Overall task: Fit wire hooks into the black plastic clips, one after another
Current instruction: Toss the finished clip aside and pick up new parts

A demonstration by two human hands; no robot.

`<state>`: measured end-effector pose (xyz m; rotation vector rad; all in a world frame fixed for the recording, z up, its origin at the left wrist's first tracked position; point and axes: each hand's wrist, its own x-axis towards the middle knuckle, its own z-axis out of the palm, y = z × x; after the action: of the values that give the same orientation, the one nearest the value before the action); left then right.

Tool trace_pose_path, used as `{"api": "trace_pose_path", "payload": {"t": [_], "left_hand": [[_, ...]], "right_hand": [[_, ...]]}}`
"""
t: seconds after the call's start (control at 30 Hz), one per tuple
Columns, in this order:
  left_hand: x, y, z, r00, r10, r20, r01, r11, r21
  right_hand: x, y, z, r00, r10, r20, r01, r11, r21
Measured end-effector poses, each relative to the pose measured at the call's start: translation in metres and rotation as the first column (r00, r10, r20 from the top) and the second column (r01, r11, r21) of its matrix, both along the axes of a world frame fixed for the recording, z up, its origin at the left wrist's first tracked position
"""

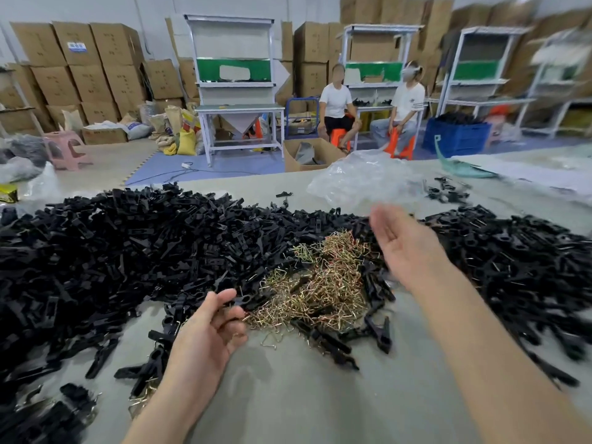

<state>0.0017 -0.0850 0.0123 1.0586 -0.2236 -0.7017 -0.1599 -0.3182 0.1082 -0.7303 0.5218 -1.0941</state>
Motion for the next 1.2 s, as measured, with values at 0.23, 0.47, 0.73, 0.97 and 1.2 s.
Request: {"api": "trace_pose_path", "payload": {"t": [0.23,0.47,0.73,0.97,1.2], "left_hand": [[-0.005,0.013,-0.012,0.49,-0.02,0.871,-0.48,0.828,0.289],[0.01,0.015,-0.021,0.153,-0.349,0.925,-0.794,0.514,0.325],[0.025,0.026,-0.023,0.288,-0.423,0.859,-0.868,0.265,0.421],[0.026,0.028,-0.014,0.261,-0.204,0.944,-0.816,0.475,0.328],[0.03,0.024,-0.006,0.426,0.211,0.88,-0.724,0.663,0.191]], "right_hand": [[0.054,0.106,-0.079,0.902,0.085,-0.422,-0.267,0.88,-0.392],[0.079,0.131,-0.11,0.767,-0.103,-0.634,-0.457,0.606,-0.651],[0.079,0.125,-0.113,0.764,-0.07,-0.641,-0.463,0.633,-0.621],[0.079,0.124,-0.114,0.773,-0.045,-0.633,-0.461,0.645,-0.609],[0.078,0.125,-0.111,0.777,-0.018,-0.629,-0.471,0.646,-0.6]]}}
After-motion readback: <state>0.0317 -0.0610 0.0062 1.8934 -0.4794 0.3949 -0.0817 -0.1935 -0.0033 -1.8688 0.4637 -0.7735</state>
